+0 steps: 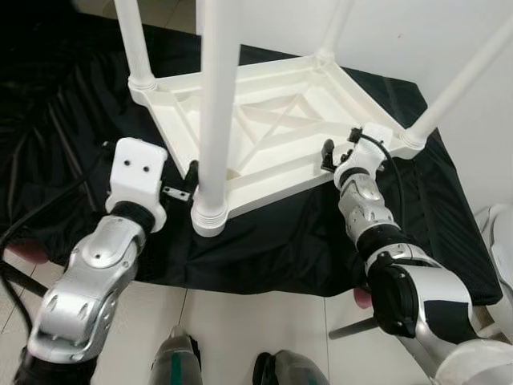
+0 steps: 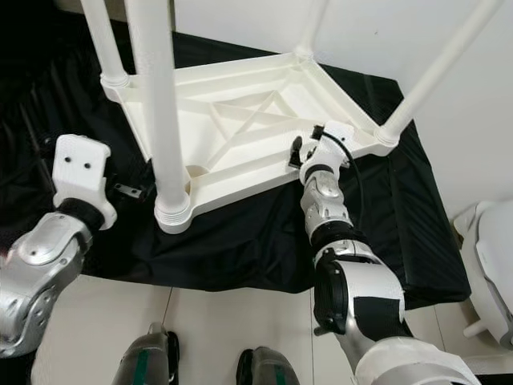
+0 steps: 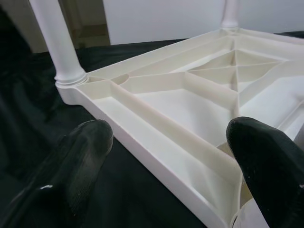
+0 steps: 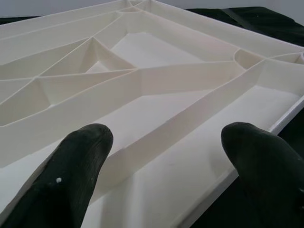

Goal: Building children table

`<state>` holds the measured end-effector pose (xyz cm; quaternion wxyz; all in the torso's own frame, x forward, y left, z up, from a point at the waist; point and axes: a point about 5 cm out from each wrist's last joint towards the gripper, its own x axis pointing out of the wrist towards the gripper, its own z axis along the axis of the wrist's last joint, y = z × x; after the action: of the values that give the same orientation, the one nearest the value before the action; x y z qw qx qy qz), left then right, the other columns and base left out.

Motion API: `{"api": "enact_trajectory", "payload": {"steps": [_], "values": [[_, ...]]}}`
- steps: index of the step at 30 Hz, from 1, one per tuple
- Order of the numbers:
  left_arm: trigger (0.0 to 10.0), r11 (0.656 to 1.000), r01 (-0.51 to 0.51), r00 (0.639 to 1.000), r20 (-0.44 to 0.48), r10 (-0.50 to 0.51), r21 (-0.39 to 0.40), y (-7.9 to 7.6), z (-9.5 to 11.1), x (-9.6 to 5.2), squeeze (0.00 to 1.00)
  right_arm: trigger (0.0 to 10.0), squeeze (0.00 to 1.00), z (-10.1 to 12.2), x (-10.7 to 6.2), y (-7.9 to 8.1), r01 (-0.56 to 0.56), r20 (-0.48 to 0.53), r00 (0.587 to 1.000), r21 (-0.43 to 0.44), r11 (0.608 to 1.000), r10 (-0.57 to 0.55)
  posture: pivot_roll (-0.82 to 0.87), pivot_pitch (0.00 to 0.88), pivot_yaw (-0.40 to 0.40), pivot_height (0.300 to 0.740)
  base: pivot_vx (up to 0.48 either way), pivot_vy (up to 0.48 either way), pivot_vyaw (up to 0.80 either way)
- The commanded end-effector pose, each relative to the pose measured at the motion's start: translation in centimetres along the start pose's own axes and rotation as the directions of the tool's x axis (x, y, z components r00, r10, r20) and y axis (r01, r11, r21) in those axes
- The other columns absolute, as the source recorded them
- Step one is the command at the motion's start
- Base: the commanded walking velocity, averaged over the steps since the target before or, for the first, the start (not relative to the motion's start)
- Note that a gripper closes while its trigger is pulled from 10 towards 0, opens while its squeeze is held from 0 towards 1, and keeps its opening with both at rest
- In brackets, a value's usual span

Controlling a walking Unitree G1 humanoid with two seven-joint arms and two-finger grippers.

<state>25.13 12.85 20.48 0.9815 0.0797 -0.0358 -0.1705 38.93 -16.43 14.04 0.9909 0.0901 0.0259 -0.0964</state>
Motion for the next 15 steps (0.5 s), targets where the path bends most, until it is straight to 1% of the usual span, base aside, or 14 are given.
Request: {"api": "enact_trajectory", "payload": {"steps": [1, 3, 4, 6, 8, 9, 15], "values": [[10.0, 0.993, 0.121, 0.989, 0.081, -0.121, 0.000, -1.7, 1.4, 0.4, 0.00, 10.0, 0.00, -0.7, -0.1, -0.6, 0.023, -0.034, 0.999, -0.008, 1.000, -0.023, 0.06, 0.077, -0.113, 0.740, 0.000, 0.000, 0.00], [10.0, 0.982, 0.191, 0.978, 0.086, -0.190, -0.001, -3.3, 1.4, 0.7, 0.00, 10.0, 0.00, -0.9, -0.1, -1.0, 0.052, -0.048, 0.998, -0.012, 0.999, -0.052, 0.05, 0.076, -0.113, 0.740, 0.000, 0.000, 0.00], [10.0, 0.982, 0.191, 0.978, 0.086, -0.190, -0.001, -3.3, 1.4, 0.7, 0.00, 10.0, 0.00, -0.9, -0.1, -1.0, 0.052, -0.048, 0.998, -0.012, 0.999, -0.052, 0.05, 0.076, -0.113, 0.740, 0.000, 0.000, 0.00], [10.0, 0.965, 0.261, 0.962, 0.077, -0.261, 0.006, -4.7, 1.0, 0.9, 0.00, 10.0, 0.00, -0.6, 0.0, -1.2, 0.077, -0.039, 0.996, -0.019, 0.997, -0.077, 0.05, 0.075, -0.111, 0.740, 0.000, 0.000, 0.00], [10.0, 0.965, 0.261, 0.962, 0.077, -0.261, 0.006, -4.7, 1.0, 0.9, 0.00, 10.0, 0.00, -0.6, 0.0, -1.2, 0.077, -0.039, 0.996, -0.019, 0.997, -0.077, 0.05, 0.075, -0.111, 0.740, 0.000, 0.000, 0.00], [10.0, 0.957, 0.291, 0.954, 0.065, -0.292, 0.015, -5.3, 0.5, 1.2, 0.00, 10.0, 0.00, 0.2, 0.2, -1.3, 0.108, -0.007, 0.994, -0.020, 0.994, -0.108, 0.04, 0.077, -0.114, 0.740, 0.000, 0.000, 0.00], [10.0, 0.956, 0.293, 0.955, 0.040, -0.293, 0.017, -5.6, -0.6, 2.0, 0.00, 10.0, 0.00, 1.0, 0.4, -1.6, 0.167, 0.030, 0.986, -0.019, 0.986, -0.167, 0.04, 0.083, -0.116, 0.740, 0.000, 0.000, 0.00]]}}
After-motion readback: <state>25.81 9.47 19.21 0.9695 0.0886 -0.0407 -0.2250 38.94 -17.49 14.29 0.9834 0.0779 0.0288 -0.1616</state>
